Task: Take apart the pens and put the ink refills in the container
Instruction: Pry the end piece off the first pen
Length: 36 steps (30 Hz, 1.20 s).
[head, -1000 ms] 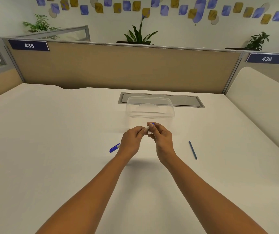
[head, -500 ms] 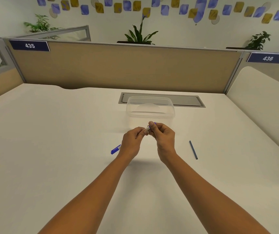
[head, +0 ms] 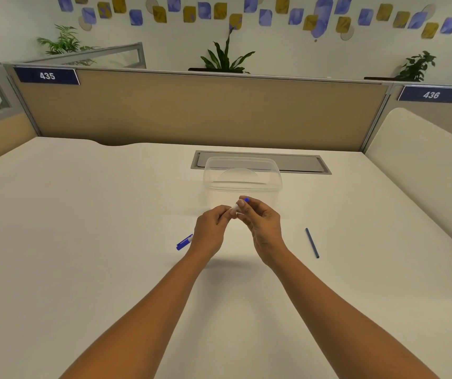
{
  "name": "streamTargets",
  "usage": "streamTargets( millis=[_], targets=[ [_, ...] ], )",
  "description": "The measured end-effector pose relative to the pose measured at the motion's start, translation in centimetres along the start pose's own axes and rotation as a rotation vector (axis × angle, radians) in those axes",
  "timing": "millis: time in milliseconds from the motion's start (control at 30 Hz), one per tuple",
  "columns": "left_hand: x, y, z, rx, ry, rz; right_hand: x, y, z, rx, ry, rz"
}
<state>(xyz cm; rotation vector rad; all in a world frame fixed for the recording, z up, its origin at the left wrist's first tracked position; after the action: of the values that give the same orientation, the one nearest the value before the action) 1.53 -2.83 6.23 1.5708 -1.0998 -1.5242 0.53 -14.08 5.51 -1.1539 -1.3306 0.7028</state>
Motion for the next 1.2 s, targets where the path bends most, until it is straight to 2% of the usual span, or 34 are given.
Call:
streamTargets(
  millis=[167,567,800,1200],
  targets=[
    [-0.1,0.0,0.1,0.014,0.003,-0.008,0.0,0.1,0.1,-0.005,0.006,-0.033],
    [-0.4,-0.6,-0.3,0.044,0.012,-0.126,-0.5,0.0,0.1,0.003,-0.001,0.089],
    [-0.4,-0.9,-0.4,0.057,0.006,-0.136,-0.6,0.2,0.2,-0.027,0.018,0.024],
    [-0.9,-2.1,-0.4,0.022,0.028,-0.136,-1.1,-0.6,-0.4,-0.018,-0.028,0.053]
  ],
)
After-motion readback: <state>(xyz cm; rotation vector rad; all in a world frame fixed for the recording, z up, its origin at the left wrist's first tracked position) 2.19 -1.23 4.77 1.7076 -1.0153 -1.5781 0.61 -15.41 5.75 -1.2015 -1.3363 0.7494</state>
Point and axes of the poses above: each hand's wrist, its own z-axis away from the middle knuckle, its own x-axis out of the palm, y = z × x, the point moved 2 cm from there along -z, towards the middle knuckle, and after that the axes turned 4 degrees about -x, right-handed, at the moved point
